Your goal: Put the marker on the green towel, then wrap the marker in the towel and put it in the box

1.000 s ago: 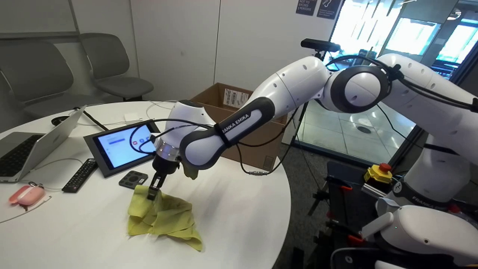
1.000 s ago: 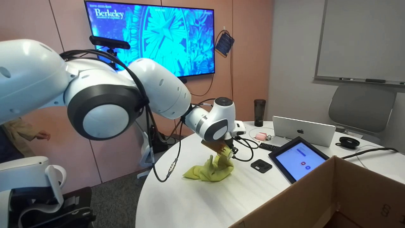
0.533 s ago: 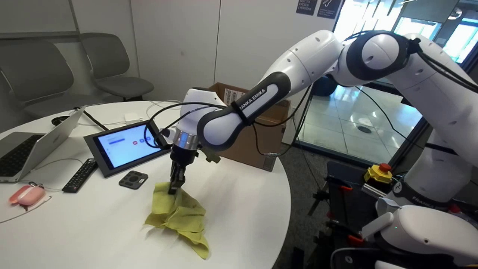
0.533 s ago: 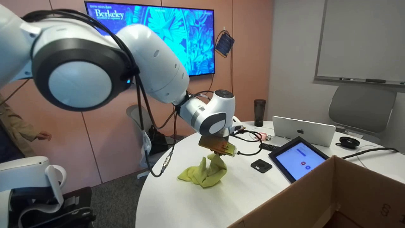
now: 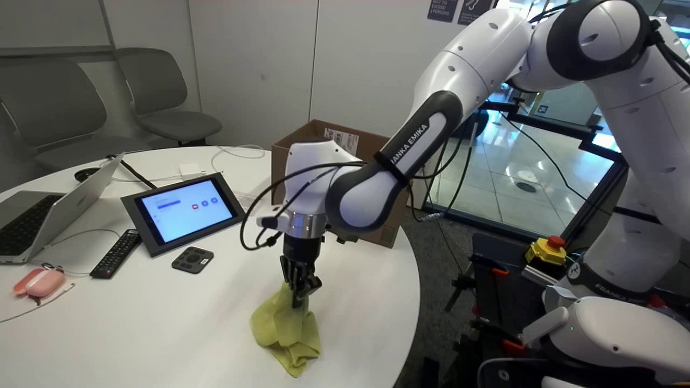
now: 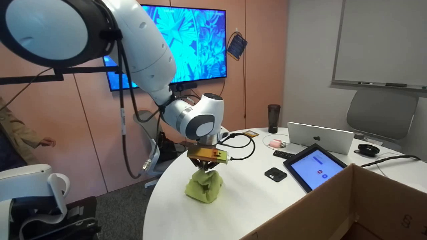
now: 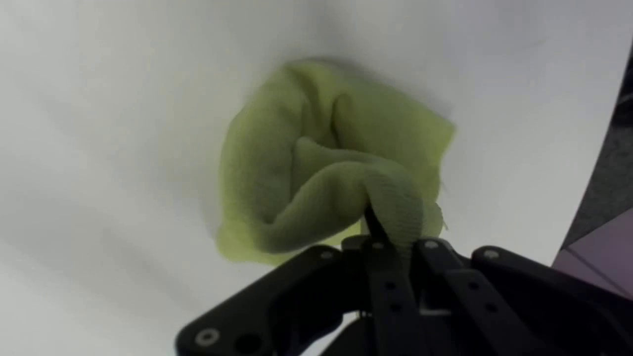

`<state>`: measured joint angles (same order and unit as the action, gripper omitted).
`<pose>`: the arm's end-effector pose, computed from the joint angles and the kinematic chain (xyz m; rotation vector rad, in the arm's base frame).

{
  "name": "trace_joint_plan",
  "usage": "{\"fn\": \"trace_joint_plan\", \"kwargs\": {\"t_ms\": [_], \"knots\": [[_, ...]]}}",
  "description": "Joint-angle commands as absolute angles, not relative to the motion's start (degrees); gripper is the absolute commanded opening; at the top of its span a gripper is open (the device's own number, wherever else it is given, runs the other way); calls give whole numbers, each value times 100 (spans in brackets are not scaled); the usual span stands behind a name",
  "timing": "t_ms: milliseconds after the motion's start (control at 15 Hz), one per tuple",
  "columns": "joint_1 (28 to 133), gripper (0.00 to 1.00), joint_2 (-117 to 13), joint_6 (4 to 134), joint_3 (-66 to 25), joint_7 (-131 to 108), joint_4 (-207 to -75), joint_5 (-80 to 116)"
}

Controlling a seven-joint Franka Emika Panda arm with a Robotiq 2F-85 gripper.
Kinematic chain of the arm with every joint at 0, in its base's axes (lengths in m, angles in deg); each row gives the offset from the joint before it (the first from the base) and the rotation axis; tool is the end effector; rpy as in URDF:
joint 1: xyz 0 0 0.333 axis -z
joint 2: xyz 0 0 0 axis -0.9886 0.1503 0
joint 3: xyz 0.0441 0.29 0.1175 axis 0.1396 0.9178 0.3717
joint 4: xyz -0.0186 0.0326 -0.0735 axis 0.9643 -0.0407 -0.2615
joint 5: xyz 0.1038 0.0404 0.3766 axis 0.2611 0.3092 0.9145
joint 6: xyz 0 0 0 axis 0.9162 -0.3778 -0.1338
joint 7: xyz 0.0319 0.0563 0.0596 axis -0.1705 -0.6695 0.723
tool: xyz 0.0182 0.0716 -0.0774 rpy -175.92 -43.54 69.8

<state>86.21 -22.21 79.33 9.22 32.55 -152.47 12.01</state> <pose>0.6063 0.2152 0.1330 -2.5187 -1.4721 -0.0632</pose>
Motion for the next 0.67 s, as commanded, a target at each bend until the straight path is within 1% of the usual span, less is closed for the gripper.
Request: {"fn": "trace_joint_plan", "kwargs": {"t_ms": [0, 333, 400, 467, 533, 600], "knots": [[8070, 2, -2335, 7580, 611, 3312, -15540, 1229], [7403, 2, -2221, 7434, 190, 2756, -15506, 1173], [7345, 17, -2266, 7454, 148, 2662, -15541, 1175], [7292, 28, -2304, 7460, 114, 2553, -15559, 1184], [7260, 31, -2359, 7469, 87, 2466, -15599, 1170], [7247, 38, -2419, 7451, 79, 2398, -15630, 1166]]}}
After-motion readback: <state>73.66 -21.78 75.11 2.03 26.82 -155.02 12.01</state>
